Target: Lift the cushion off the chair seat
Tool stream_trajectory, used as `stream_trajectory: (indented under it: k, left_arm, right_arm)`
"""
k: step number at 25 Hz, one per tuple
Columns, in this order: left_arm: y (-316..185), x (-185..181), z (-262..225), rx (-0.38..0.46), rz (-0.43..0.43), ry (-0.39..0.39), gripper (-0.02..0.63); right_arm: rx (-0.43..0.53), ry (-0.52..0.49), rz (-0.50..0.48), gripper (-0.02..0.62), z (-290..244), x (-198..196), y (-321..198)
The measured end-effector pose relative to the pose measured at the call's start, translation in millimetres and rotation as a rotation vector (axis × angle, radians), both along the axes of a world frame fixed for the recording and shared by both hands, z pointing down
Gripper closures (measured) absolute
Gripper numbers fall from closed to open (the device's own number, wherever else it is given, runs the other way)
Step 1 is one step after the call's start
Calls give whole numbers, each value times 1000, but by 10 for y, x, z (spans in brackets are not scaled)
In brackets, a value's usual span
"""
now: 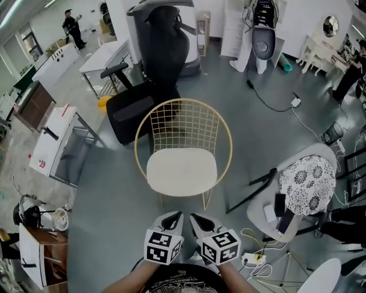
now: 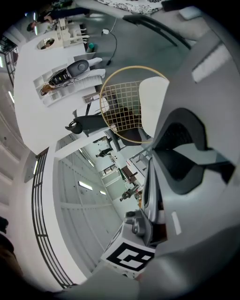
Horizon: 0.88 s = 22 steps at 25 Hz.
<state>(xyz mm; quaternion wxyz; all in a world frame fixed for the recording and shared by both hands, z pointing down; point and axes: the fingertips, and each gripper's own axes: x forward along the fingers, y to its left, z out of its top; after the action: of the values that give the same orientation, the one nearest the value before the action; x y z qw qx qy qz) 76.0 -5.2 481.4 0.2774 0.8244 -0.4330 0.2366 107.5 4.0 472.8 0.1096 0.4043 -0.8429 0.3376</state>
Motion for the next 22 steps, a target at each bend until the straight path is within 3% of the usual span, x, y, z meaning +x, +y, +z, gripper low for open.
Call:
stream_trajectory:
  k: [9, 14, 18, 22]
  left_arm:
    - [-674, -131, 470, -83, 55, 82, 609]
    - [-772, -89, 618, -131, 85, 146, 604]
    - [-955, -165, 975, -177, 85, 276, 604]
    - [-1152, -328, 1285, -231, 3, 507, 603]
  right_arm:
    - [-81, 23, 32, 597, 307, -166, -708]
    - [-129, 46, 27, 596, 389, -209, -836]
    - [-169, 69, 31, 596, 662, -351, -1035]
    - [-189, 44, 12, 597, 879, -554, -1197]
